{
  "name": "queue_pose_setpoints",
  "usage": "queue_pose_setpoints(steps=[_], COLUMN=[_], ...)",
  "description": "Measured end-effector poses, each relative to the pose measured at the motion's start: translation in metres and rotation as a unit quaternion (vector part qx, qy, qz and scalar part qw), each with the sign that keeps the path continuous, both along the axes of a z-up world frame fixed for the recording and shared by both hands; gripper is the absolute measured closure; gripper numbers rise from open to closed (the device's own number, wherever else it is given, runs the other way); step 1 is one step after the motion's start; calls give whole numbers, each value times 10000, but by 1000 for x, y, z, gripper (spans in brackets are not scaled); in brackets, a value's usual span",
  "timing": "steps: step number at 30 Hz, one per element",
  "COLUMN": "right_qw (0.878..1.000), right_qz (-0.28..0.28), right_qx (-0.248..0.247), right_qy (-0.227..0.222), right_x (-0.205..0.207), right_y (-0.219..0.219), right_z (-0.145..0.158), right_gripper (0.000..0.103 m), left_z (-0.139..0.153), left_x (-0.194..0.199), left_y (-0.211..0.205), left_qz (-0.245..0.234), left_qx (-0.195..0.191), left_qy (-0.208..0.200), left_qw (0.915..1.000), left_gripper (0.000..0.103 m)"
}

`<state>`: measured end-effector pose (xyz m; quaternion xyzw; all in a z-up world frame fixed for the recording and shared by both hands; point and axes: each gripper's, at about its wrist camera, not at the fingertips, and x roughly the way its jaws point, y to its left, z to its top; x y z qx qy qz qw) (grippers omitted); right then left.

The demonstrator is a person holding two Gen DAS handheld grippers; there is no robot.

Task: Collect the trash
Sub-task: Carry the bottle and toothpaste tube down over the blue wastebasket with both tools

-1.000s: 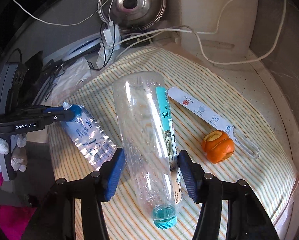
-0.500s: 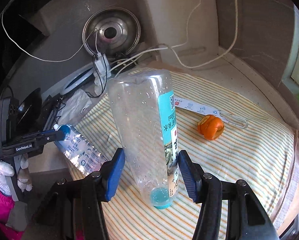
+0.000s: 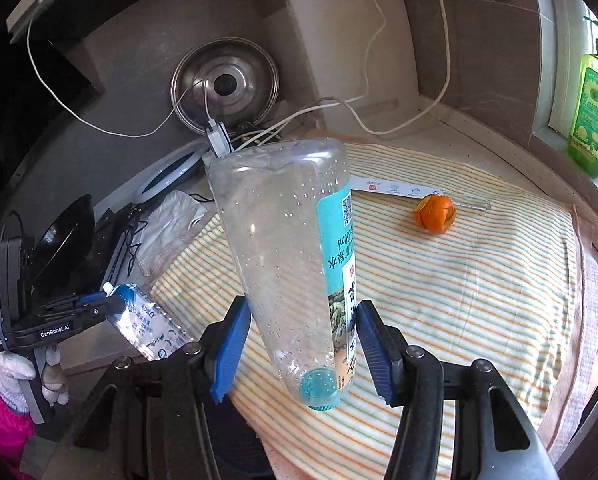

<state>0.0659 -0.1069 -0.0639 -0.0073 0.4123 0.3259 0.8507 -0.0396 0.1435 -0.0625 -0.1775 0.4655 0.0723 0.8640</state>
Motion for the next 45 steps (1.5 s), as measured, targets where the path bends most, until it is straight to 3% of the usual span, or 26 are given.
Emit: queue_pose_setpoints(steps=[11,20,45], right_qw=[9996,9988,9934], right_qz=[6,26,-268], right_qx=[234,203,-304], right_qy=[174,441,1072], right_x=[-72,-116,-144], right_y=[17,32,80], right_z=[-9,-34,-150], right_gripper=[47,47,46], left_z=[-16,-41,-132], left_x=[-48,-69,-53], left_y=[-6,-9,-41], left_qz=[-295,-444,-919], left_qx=[239,420,1012], left_qy=[192,461,1342], left_qw=[9991,9971,9815], left_gripper=[78,78,78])
